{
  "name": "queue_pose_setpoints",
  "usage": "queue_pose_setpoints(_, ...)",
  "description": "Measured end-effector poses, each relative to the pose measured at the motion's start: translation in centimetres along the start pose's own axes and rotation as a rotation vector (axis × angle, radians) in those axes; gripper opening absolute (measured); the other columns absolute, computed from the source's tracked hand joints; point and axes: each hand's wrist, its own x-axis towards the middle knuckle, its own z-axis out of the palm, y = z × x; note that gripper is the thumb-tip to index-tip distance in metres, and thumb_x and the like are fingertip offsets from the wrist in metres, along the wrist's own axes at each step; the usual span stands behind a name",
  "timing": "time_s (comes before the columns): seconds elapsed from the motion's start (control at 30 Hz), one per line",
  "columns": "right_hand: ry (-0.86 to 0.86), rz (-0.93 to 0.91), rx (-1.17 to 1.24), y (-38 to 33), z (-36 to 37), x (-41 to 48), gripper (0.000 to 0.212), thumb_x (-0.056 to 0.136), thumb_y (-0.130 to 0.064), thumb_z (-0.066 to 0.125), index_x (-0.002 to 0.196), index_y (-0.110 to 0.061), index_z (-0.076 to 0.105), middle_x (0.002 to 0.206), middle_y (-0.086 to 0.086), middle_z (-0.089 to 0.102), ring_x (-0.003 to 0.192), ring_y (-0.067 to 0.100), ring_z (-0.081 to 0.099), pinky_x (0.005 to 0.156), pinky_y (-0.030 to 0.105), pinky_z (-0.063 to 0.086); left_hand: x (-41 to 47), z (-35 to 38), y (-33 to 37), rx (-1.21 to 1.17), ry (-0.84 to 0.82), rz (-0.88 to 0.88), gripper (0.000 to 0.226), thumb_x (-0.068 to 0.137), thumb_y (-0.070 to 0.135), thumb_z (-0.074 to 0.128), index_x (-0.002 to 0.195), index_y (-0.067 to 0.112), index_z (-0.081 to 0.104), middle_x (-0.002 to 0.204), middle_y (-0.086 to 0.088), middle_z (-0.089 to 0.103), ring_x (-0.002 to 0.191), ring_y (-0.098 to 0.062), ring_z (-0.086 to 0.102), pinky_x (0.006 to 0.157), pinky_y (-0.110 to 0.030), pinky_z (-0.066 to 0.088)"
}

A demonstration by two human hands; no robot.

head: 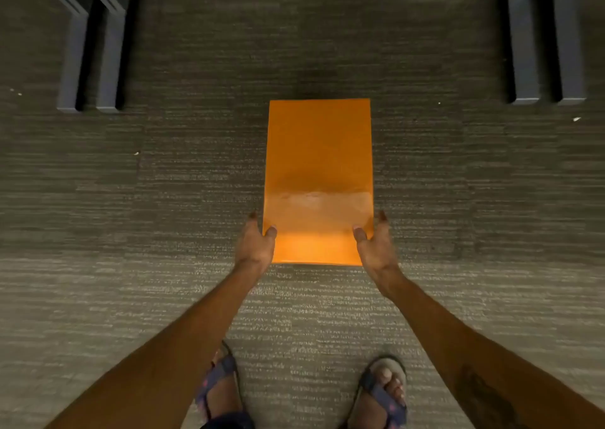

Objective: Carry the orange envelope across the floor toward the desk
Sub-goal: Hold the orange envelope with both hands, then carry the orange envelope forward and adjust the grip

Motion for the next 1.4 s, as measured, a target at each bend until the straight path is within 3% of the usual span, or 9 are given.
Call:
queue_pose_setpoints(0.1,0.03,0.064,0.047,0.9,0.6,1.4,0.054,0.099,-0.032,0.052,0.146,-0.016,0.03,0.144,0.009,0.051,0.129,0.033,0.05,0.109,0.046,0.04,1.4,1.4,-1.3,0.008,-0.026,-0.048,0.065,0.105,0.038,0.046,0.16,0.013,0.022,0.161,-0.012,0.036,0.143,-0.037,0.042,0.116,-0.043,0.036)
queue_pose_setpoints(0.27,0.004,0.123,0.125,1.9,0.9,3.6,0.043,0.098,-0.032,0.055,0.137,-0.017,0.044,0.13,0.006,0.059,0.114,0.03,0.057,0.1,0.043,0.046,3.5,2.7,-3.0,-0.022,-0.041,0.014,0.046,0.105,0.03,0.047,0.144,0.005,0.048,0.142,-0.016,0.058,0.126,-0.036,0.057,0.102,-0.04,0.048)
queue_pose_setpoints(0.37,-0.039,0.138,0.229,2.7,1.1,4.5,0.046,0.096,-0.03,0.06,0.138,-0.016,0.046,0.124,0.002,0.059,0.105,0.023,0.054,0.093,0.036,0.044,4.3,3.3,-3.4,-0.142,-0.053,-0.009,0.046,0.104,0.027,0.052,0.144,0.005,0.049,0.138,-0.015,0.06,0.123,-0.036,0.059,0.099,-0.042,0.049)
queue_pose_setpoints(0.63,-0.006,0.12,0.326,2.7,1.3,4.8,0.045,0.093,-0.022,0.065,0.136,-0.013,0.054,0.126,0.005,0.065,0.109,0.024,0.058,0.101,0.039,0.046,4.5,3.5,-4.1,-0.426,-0.076,-0.053,0.041,0.102,0.016,0.055,0.142,0.008,0.051,0.132,-0.01,0.062,0.119,-0.028,0.058,0.095,-0.033,0.044)
queue_pose_setpoints(0.97,0.034,-0.019,0.416,-2.2,2.7,4.5,0.033,0.094,-0.027,0.063,0.126,-0.018,0.062,0.121,0.003,0.069,0.102,0.021,0.065,0.092,0.035,0.05,4.5,-0.8,-2.1,-0.526,0.038,0.017,0.038,0.105,0.02,0.05,0.142,0.014,0.052,0.119,0.004,0.06,0.109,-0.017,0.056,0.091,-0.024,0.04)
queue_pose_setpoints(1.1,0.013,-0.063,0.415,-5.0,4.0,5.0,0.036,0.096,-0.031,0.061,0.128,-0.017,0.061,0.123,0.015,0.068,0.11,0.036,0.064,0.096,0.055,0.051,5.5,-3.0,-1.2,-0.52,0.151,0.024,0.038,0.105,0.025,0.049,0.141,0.015,0.054,0.13,-0.001,0.063,0.117,-0.023,0.059,0.094,-0.029,0.044)
queue_pose_setpoints(1.2,0.054,-0.082,0.427,-7.1,6.0,5.8,0.038,0.094,-0.032,0.064,0.13,-0.02,0.062,0.124,0.004,0.068,0.11,0.029,0.064,0.096,0.05,0.051,7.1,-4.8,-0.8,-0.546,0.216,0.013,0.04,0.105,0.024,0.05,0.142,0.013,0.054,0.139,-0.011,0.062,0.123,-0.035,0.06,0.102,-0.046,0.051)
queue_pose_setpoints(1.3,0.078,-0.138,0.415,-8.7,8.4,7.1,0.033,0.094,-0.034,0.063,0.124,-0.021,0.064,0.114,0.0,0.068,0.104,0.027,0.064,0.085,0.041,0.051,10.2,-6.6,-1.1,-0.526,0.243,0.038,0.034,0.105,0.022,0.046,0.134,0.012,0.061,0.129,-0.016,0.067,0.108,-0.039,0.065,0.084,-0.047,0.056)
queue_pose_setpoints(1.4,0.124,-0.203,0.374,-10.5,11.3,9.0,0.032,0.096,-0.032,0.06,0.124,-0.017,0.063,0.117,0.006,0.067,0.106,0.03,0.063,0.085,0.042,0.05,13.8,-8.6,-1.9,-0.554,0.215,0.09,0.031,0.106,0.025,0.044,0.13,0.017,0.063,0.107,-0.009,0.066,0.078,-0.021,0.061,0.064,-0.036,0.05)
